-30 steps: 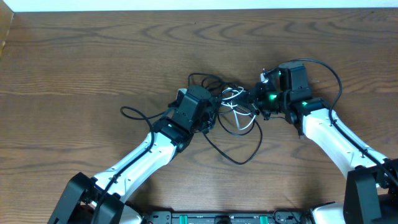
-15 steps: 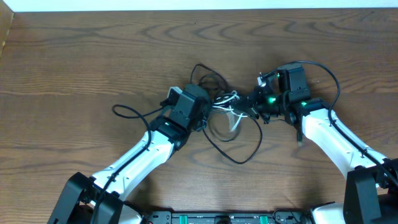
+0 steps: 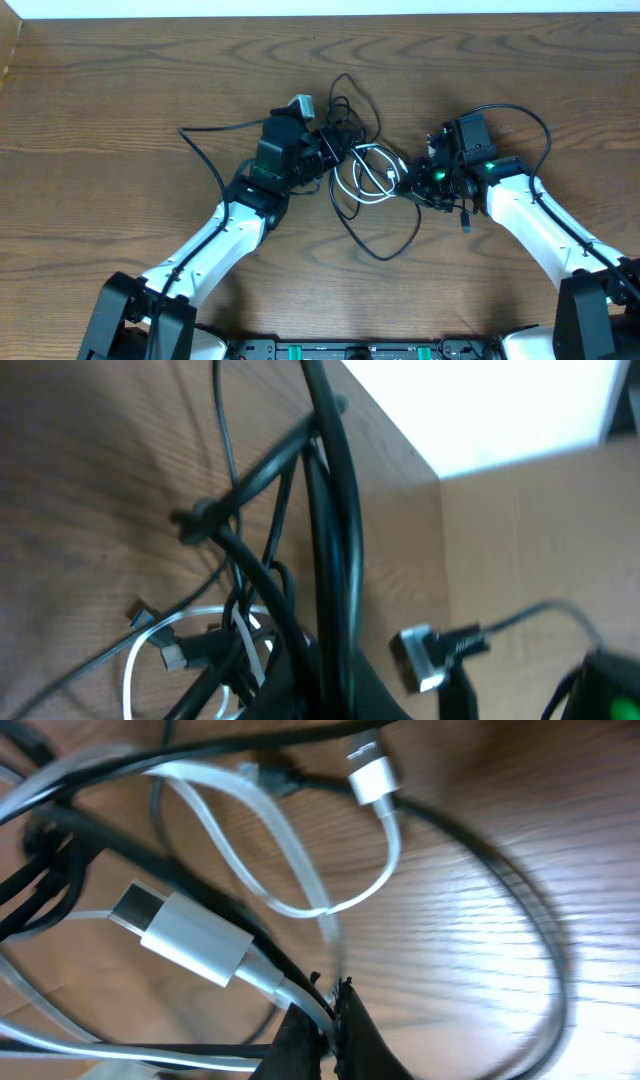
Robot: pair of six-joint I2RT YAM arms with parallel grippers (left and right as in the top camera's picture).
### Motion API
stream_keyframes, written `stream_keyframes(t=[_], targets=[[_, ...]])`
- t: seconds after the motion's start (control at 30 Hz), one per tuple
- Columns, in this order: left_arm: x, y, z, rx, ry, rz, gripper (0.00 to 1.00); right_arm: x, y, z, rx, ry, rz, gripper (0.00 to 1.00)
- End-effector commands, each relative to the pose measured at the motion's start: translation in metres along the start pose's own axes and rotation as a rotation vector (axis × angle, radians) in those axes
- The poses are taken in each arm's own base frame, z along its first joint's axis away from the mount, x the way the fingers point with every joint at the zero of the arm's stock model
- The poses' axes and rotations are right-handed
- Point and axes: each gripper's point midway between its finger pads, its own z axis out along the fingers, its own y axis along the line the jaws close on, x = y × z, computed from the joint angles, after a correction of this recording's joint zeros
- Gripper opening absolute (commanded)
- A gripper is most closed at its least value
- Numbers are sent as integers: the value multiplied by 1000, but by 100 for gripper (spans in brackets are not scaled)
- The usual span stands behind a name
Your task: Untangle cables
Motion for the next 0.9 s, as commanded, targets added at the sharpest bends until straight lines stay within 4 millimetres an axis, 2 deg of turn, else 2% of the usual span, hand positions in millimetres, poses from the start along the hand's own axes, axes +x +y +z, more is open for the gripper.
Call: stream_keyframes(t=[0.0,0.07,0.17,0.27,0.37,0.5,0.57,0.67,0.73,0.77,0.87], targets=[[-13,-11,-7,67,6,184,8,-19,-56,-12,280,-124,-27,1],[-19,-8,-10,69,-1,205,8,-23,-91,-26,437,-160,19,1],[-41,4,-18,46,-50,198,8,-24,-142,-58,658,-194,107,1],[-66,18,-30,25,-104,173,8,-22,-178,-85,779,-203,213,1],[-84,25,-44,54,-120,157,8,-22,-199,-98,779,-202,320,1],[-90,24,-59,132,-82,154,8,-26,-207,-101,692,-206,420,1],[-87,21,-62,167,-49,154,8,-31,-206,-99,640,-214,441,1],[-77,13,-64,221,6,176,8,-43,-183,-85,476,-197,376,4],[-67,6,-65,260,45,230,8,-50,-157,-74,330,-176,291,16],[-62,3,-65,281,65,256,8,-54,-139,-69,239,-162,229,24],[-50,-6,-64,325,107,310,8,-59,-81,-62,-60,-126,32,37]])
